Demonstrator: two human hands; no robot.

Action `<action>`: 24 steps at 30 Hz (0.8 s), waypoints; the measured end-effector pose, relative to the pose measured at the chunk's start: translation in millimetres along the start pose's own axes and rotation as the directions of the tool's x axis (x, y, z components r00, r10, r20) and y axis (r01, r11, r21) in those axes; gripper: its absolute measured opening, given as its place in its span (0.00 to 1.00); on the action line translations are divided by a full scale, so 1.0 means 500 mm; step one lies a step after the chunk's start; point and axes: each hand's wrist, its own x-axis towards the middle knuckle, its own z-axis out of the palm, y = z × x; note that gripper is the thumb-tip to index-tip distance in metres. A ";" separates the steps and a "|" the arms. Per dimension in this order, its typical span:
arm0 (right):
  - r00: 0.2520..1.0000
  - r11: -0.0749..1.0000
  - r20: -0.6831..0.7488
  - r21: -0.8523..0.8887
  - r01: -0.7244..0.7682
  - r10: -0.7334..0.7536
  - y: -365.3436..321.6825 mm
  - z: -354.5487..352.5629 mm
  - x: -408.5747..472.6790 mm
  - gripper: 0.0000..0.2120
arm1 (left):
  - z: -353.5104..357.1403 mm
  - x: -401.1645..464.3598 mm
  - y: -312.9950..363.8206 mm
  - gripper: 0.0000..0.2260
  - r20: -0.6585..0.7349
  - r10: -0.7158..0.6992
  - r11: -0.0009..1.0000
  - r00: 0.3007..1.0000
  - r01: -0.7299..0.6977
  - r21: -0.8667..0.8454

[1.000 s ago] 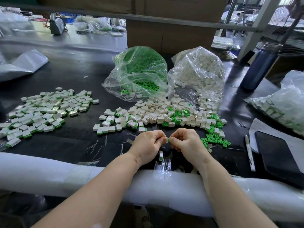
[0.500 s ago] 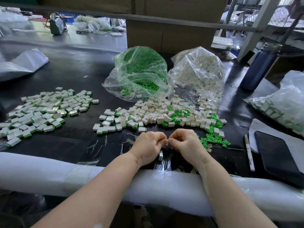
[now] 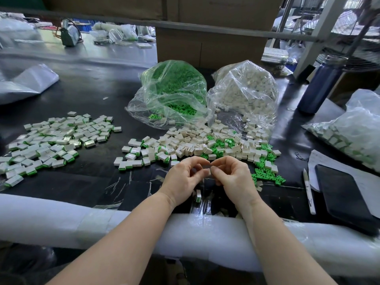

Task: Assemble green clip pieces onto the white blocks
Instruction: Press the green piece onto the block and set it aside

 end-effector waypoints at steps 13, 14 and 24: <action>0.999 0.998 0.005 0.044 -0.047 0.047 0.000 0.001 0.000 0.06 | -0.001 0.000 -0.003 0.05 0.023 -0.063 0.998 0.998 0.063 0.001; 0.999 0.999 0.011 0.023 -0.048 0.048 -0.001 0.002 0.000 0.06 | -0.002 0.000 -0.002 0.05 0.034 -0.069 0.998 0.997 0.069 0.008; 0.996 0.982 0.085 -0.188 -0.023 0.040 -0.005 -0.002 -0.001 0.10 | -0.006 -0.005 0.003 0.06 0.082 -0.079 0.988 0.993 0.067 0.137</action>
